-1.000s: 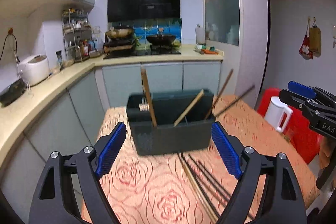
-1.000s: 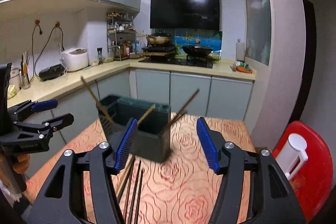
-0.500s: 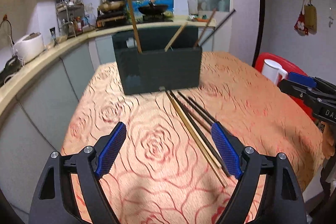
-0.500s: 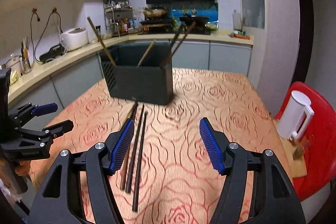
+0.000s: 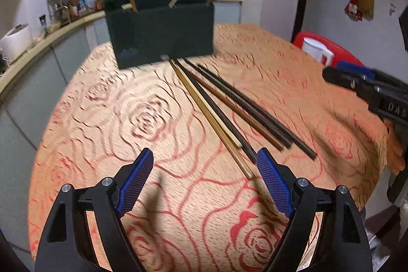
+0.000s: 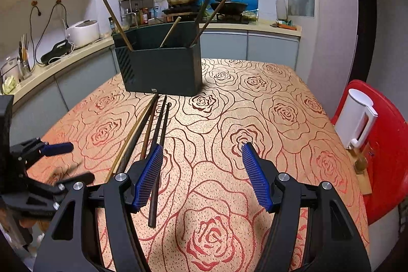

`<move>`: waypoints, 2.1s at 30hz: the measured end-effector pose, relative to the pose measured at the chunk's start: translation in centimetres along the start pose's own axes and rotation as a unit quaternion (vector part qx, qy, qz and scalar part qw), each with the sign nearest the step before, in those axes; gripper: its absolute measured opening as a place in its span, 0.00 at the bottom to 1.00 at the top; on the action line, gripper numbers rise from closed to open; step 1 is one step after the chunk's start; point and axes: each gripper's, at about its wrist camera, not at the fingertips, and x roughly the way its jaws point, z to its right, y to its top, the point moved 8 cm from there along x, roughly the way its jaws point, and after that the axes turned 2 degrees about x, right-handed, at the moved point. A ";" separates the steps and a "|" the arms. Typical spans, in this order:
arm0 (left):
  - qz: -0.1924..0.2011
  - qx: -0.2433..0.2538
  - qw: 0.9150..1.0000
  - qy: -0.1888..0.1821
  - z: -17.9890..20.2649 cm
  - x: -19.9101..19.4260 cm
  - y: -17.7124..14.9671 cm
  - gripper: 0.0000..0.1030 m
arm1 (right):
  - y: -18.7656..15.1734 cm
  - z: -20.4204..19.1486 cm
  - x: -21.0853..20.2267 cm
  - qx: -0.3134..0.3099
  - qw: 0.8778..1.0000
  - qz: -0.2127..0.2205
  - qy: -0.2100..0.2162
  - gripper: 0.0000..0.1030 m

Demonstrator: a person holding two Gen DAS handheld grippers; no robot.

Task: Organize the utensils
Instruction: 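Move both open tools back down to the chopsticks on the table, then grasp a bamboo chopstick with the left tool while the right tool grasps a dark chopstick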

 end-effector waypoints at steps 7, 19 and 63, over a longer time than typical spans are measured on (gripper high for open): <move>-0.040 0.010 0.999 0.005 0.6 2.3 -0.9 0.78 | -0.3 0.3 -0.1 0.004 1.000 0.002 -0.004 0.61; -0.045 -0.012 0.999 0.025 -1.8 1.6 -1.9 0.77 | -1.5 0.4 0.1 0.005 1.000 -0.013 -0.007 0.61; 0.002 -0.023 1.000 0.022 -2.7 0.5 -2.1 0.09 | -6.5 -3.8 3.1 -0.040 0.996 -0.060 0.052 0.09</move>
